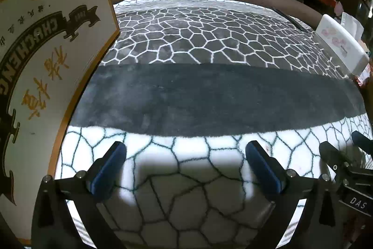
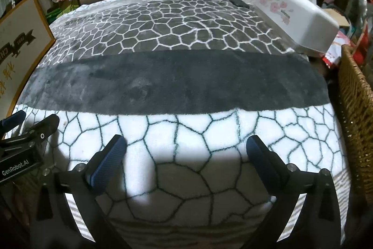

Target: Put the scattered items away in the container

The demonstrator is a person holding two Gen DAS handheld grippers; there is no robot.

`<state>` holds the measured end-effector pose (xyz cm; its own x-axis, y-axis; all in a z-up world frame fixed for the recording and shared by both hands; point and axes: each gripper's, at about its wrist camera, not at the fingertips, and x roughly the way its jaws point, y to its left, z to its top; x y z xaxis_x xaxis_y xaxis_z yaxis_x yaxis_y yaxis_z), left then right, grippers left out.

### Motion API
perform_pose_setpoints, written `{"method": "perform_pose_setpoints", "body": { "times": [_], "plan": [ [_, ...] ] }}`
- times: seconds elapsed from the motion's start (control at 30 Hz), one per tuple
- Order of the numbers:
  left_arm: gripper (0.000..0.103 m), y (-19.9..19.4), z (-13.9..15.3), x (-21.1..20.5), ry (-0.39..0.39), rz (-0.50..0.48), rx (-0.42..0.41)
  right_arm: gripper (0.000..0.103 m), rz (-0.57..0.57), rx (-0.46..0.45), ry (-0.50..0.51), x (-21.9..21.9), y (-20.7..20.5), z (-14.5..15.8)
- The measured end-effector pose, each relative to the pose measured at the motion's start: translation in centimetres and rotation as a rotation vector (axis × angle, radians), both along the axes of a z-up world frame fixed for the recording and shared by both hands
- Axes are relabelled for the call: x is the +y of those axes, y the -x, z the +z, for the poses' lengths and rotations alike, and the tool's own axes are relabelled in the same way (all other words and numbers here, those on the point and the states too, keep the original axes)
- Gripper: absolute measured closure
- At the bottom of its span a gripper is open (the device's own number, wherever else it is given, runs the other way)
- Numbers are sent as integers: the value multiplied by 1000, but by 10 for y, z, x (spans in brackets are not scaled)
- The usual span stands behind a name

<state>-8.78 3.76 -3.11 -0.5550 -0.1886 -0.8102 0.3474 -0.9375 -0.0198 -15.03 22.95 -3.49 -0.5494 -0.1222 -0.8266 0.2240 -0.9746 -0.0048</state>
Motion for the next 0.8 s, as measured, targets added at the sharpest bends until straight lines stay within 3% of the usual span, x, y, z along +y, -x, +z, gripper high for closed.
{"method": "perform_pose_setpoints", "body": {
  "times": [0.8],
  "plan": [
    [0, 1, -1, 0, -4, -41, 3, 0, 1, -1, 2, 1, 1, -1]
  ]
}}
